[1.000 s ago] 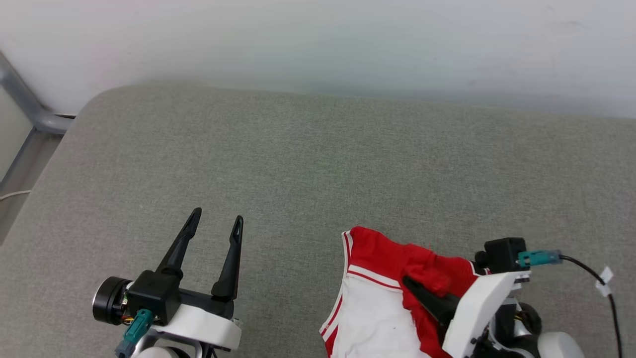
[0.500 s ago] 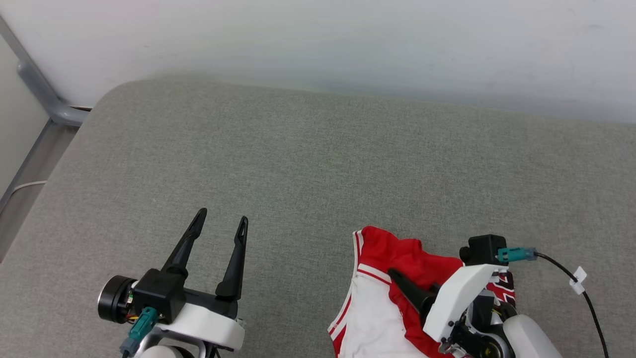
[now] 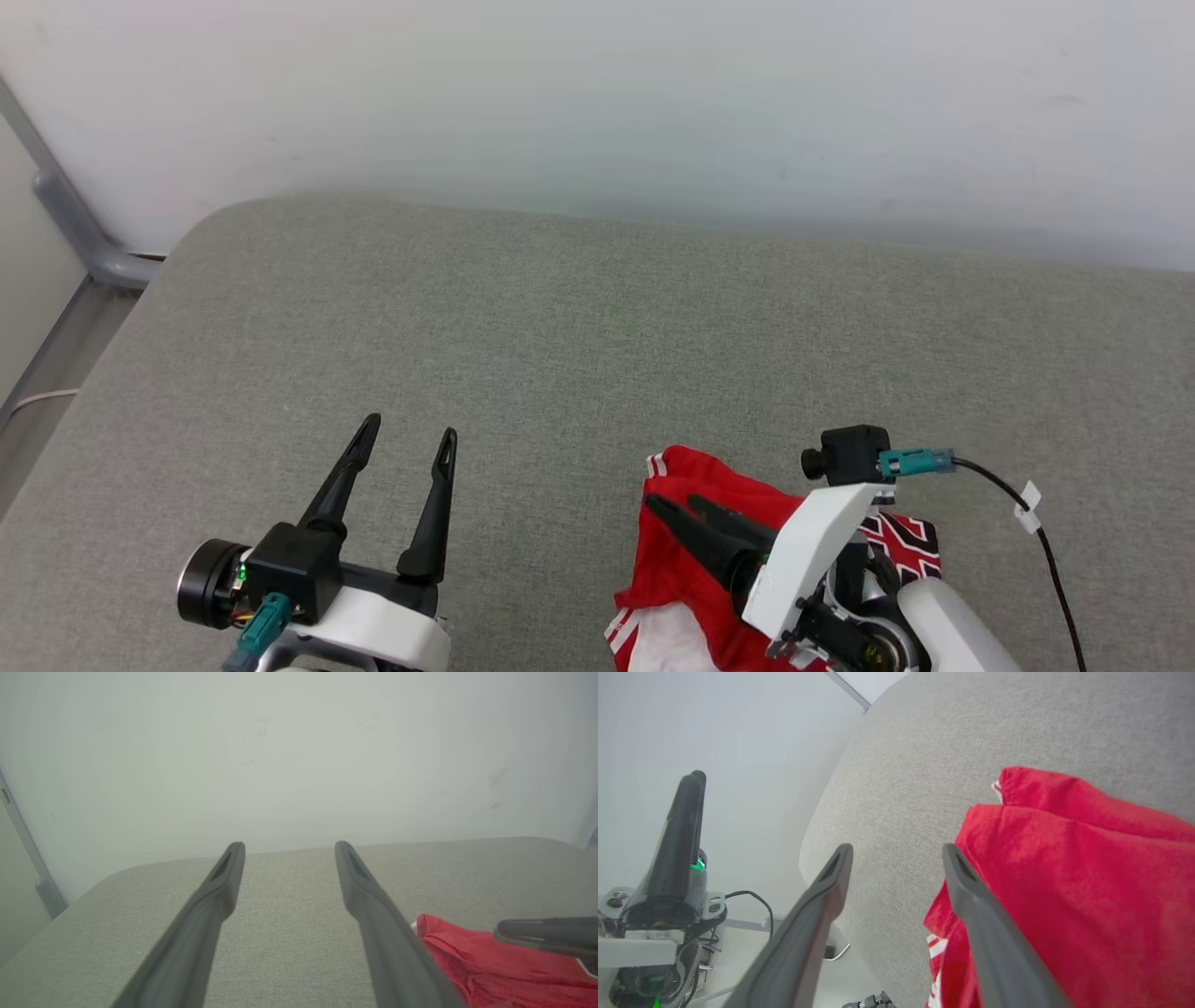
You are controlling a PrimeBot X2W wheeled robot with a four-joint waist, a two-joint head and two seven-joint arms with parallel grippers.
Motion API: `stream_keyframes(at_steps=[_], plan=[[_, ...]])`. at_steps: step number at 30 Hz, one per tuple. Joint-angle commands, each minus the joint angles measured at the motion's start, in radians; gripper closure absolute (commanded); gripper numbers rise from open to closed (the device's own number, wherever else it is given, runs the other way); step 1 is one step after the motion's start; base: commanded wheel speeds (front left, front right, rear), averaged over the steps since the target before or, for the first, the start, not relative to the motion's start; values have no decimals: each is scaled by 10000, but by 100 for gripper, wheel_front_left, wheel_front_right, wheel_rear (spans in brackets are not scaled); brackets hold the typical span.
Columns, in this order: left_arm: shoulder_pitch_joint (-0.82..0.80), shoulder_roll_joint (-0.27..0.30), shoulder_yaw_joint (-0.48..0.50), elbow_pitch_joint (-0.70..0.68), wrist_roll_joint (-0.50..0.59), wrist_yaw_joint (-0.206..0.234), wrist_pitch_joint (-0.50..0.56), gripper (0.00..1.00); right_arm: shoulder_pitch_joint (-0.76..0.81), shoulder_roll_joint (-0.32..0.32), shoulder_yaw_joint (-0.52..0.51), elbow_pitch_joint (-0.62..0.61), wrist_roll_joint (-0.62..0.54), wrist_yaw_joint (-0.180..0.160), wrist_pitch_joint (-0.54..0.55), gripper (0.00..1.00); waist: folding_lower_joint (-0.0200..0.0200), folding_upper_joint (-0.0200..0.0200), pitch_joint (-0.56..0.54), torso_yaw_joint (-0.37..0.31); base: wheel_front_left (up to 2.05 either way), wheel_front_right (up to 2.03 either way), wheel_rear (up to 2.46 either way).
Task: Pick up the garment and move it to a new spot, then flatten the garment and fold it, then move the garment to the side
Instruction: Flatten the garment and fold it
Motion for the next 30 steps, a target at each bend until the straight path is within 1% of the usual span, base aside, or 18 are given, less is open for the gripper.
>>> stream_keyframes(at_steps=[1, 4, 7, 8, 9, 10, 12, 14, 18, 20, 23, 26, 30], plan=[[132, 32, -13, -11, 2, -20, -20, 0, -197, 5, -22, -115, 49, -6, -1, 0, 0, 0, -84, -78, 0, 0, 0], [190, 50, 1, -52, 5, -20, -20, 0, -388, 3, -252, -382, -128, -6, 56, 0, 0, 0, -201, -220, 0, 0, 0], [216, 36, 28, -124, -11, -20, -20, 0, -621, 1, -848, -554, -847, -6, 173, 0, 0, 0, -230, -397, 0, 0, 0], [181, -11, 31, -204, -63, -20, -20, 0, -953, 5, -1744, -870, -2716, -6, 310, 0, 0, 0, -197, -569, 0, 0, 0], [155, -27, 34, -237, -75, -20, -20, 0, -1038, -70, -1883, -1133, -3408, -5, 365, 0, 0, 0, -168, -621, 0, 0, 0], [114, -50, 30, -262, -70, -20, -20, 0, -1098, -294, -1872, -1440, -4082, -6, 399, 0, 0, 0, -136, -658, 0, 0, 0], [39, -90, 1, -293, -154, -20, -20, 0, -1089, -1082, -1695, -2081, -5268, -9, 237, 0, 0, 0, -75, -726, 0, 0, 0], [-18, -124, 8, -337, -197, -20, -20, 0, -924, -1762, -1680, -2556, -6038, -9, -100, 0, 0, 0, -25, -790, 0, 0, 0], [-38, -161, 49, -392, -335, -20, -20, 0, -435, -2837, -2060, -3122, -6841, -8, -979, 0, 0, 0, 44, -902, 0, 0, 0], [-12, -192, 51, -417, -436, -20, -20, 0, -103, -3182, -2357, -3331, -7125, -8, -1500, 0, 0, 0, 63, -967, 0, 0, 0], [78, -204, 76, -458, -527, -20, -20, 0, 582, -3193, -3160, -3591, -7376, -11, -2269, 0, 0, 0, 92, -1065, 0, 0, 0], [157, -229, 101, -482, -628, -20, -20, 0, 1313, -2848, -4238, -3810, -7735, -9, -3064, 0, 0, 0, 111, -1134, 0, 0, 0], [297, -254, 81, -465, -712, -20, -20, 0, 2422, -2177, -5063, -4209, -8148, -9, -4019, 0, 0, 0, 128, -1205, 0, 0, 0]])
